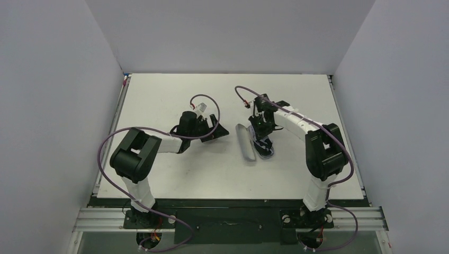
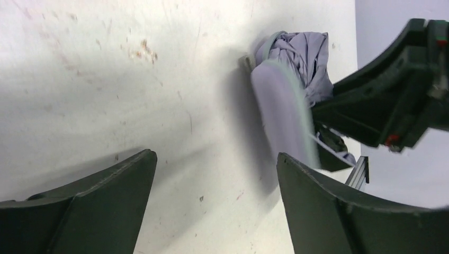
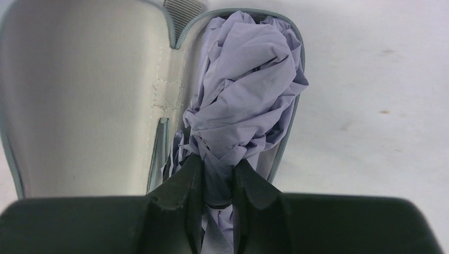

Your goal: Open the umbrella

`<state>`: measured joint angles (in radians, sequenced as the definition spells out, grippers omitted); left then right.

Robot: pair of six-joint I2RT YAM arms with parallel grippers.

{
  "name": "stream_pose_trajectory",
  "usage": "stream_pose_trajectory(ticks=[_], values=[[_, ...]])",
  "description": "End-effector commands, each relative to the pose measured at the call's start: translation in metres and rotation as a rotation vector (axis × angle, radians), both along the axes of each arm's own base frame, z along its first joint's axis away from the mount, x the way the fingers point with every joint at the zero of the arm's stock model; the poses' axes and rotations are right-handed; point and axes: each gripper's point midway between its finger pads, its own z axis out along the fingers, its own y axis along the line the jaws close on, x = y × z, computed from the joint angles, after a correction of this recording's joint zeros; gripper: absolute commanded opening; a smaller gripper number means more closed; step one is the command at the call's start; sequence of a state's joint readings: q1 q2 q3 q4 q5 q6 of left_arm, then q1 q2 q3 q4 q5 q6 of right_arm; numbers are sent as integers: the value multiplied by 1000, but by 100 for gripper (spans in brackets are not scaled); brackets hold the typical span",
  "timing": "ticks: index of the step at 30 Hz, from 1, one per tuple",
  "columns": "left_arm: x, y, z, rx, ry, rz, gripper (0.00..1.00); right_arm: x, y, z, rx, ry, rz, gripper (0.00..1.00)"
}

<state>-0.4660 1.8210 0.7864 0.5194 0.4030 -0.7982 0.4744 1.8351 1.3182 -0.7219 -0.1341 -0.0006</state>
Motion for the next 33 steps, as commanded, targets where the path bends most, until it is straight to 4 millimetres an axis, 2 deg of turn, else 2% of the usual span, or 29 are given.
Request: stream_pose_trajectory(ticks=[1, 4, 5, 8, 9, 10, 11, 12, 13, 16, 19, 25, 28, 33], values=[[30, 4, 57, -26, -190, -21, 87, 27, -81, -12, -156, -7, -89, 0], [42, 15, 68, 4, -241, -26, 98, 39, -110, -8, -165, -1, -87, 0], [46, 20, 73, 16, -245, -23, 98, 42, -127, -11, -178, 14, -84, 0], [54, 34, 79, 60, -283, -21, 97, 60, -157, -10, -183, 29, -96, 0], [56, 42, 82, 70, -288, -10, 97, 72, -171, -2, -183, 6, -111, 0], [58, 46, 83, 84, -301, -10, 97, 73, -183, -4, -179, 24, -131, 0], [59, 53, 86, 92, -307, 0, 97, 85, -189, 6, -175, -9, -130, 0], [60, 57, 86, 109, -318, -1, 97, 87, -199, 7, -169, -1, -146, 0], [62, 64, 89, 119, -318, 9, 97, 98, -205, 17, -164, -33, -149, 0], [64, 76, 93, 159, -347, 2, 97, 108, -220, 35, -127, -58, -165, 0], [68, 89, 98, 210, -345, 3, 97, 119, -218, 62, -74, -121, -150, 0], [78, 117, 110, 291, -358, 42, 97, 128, -192, 115, 94, -244, -127, 0], [82, 131, 126, 308, -418, 77, 97, 130, -178, 148, 174, -314, -127, 0], [86, 158, 155, 375, -575, 162, 97, 126, -143, 201, 355, -417, -69, 0]])
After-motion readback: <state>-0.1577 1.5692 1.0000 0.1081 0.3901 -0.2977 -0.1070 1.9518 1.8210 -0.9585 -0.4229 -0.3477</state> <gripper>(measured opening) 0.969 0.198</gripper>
